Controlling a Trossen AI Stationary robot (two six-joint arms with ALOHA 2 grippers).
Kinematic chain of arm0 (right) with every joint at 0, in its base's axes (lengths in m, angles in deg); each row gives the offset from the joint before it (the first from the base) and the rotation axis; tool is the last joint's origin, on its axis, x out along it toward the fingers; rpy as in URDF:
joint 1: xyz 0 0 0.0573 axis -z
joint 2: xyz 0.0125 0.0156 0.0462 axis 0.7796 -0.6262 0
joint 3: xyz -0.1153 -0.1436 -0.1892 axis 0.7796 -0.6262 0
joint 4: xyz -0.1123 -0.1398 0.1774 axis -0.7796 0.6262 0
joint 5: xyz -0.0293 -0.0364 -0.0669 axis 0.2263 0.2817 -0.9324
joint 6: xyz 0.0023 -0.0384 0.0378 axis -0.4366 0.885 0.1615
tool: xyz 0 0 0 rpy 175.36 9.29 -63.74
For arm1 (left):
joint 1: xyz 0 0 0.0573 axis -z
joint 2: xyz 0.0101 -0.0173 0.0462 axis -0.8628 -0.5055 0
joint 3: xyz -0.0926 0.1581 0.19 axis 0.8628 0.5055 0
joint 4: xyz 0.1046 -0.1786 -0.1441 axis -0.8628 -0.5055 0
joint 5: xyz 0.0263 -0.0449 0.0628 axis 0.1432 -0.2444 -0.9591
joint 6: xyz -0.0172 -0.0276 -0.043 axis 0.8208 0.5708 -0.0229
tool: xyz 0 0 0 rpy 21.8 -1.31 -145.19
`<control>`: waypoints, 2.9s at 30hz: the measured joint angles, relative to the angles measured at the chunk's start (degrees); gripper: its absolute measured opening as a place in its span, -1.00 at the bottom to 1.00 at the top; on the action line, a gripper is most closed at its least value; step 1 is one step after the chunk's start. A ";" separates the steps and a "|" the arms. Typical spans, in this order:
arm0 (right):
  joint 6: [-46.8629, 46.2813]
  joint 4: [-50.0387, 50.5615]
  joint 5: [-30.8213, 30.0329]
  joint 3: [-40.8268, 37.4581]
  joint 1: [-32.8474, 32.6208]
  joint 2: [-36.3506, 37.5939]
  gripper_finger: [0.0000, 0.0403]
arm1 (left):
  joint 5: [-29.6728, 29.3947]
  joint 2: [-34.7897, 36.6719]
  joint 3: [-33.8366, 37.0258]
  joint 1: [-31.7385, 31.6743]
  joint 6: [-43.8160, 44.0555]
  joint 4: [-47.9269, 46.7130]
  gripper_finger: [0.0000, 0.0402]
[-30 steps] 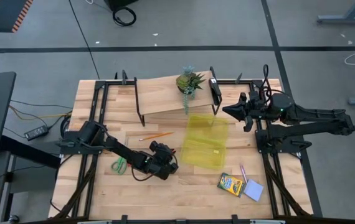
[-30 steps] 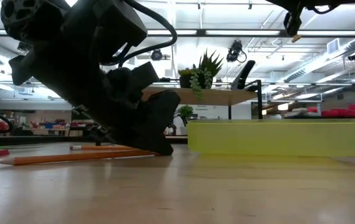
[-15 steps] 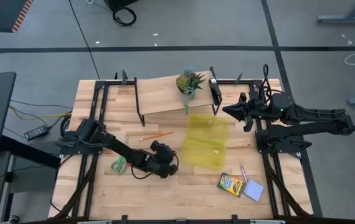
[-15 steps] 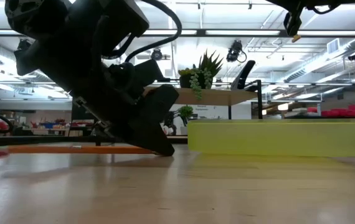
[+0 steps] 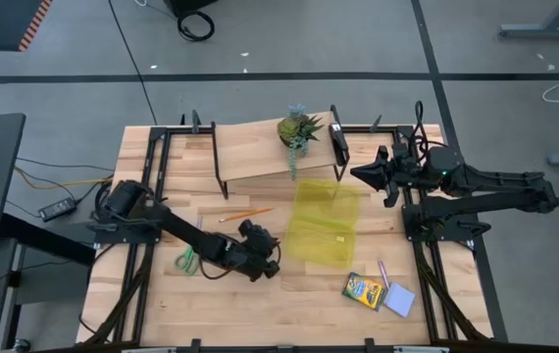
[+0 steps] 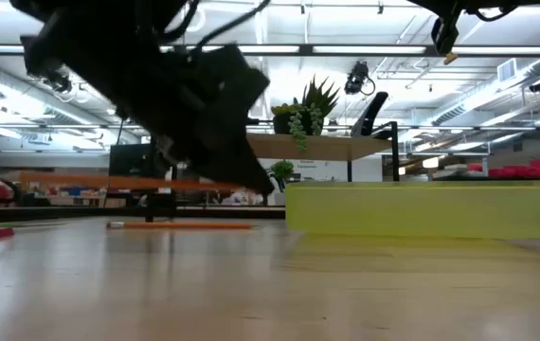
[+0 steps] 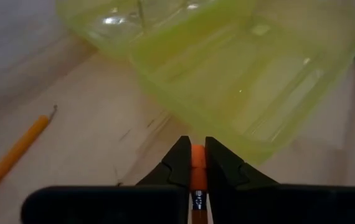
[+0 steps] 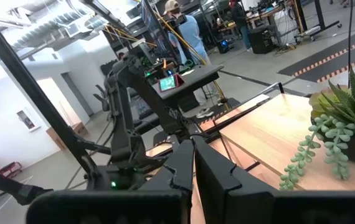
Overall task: Pack school essentials
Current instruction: Put the bottom orange pencil into the yellow supply box
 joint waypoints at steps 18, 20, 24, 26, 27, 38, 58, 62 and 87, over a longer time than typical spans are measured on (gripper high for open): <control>0.22 -1.92 -0.02 0.00 0.04 0.02 -0.88 | 13.19 5.92 -0.98 -6.65 -16.63 11.07 -0.85; 0.22 -2.25 -0.02 0.00 0.45 0.02 -0.88 | 15.15 5.92 -2.42 -7.30 -19.12 11.06 -0.85; 0.44 -2.79 -0.04 0.00 1.59 0.00 -0.88 | 19.72 5.34 -6.23 -8.69 -23.32 11.07 -0.83; 0.46 -3.13 -0.02 0.00 2.13 0.02 -0.88 | 21.51 4.58 -8.24 -9.28 -24.69 10.88 -0.83; 0.44 -3.09 -0.03 0.00 2.28 0.02 -0.88 | 22.27 4.00 -9.38 -9.53 -25.16 10.85 -0.83; 0.50 -3.22 0.17 0.00 2.56 0.02 -0.88 | 29.69 -2.75 -21.79 -10.98 -28.60 8.64 -0.83; 0.63 -3.38 1.49 0.00 2.60 0.02 -0.88 | 35.19 -10.27 -30.56 -11.92 -28.55 8.41 -0.82; 0.63 -3.38 1.49 0.00 2.60 0.02 -0.88 | 35.19 -10.27 -30.56 -11.92 -28.53 8.62 -0.83; 10.87 12.08 -0.26 11.50 2.60 -0.16 -0.88 | 37.78 -10.27 -30.53 -13.16 -34.54 11.46 -0.83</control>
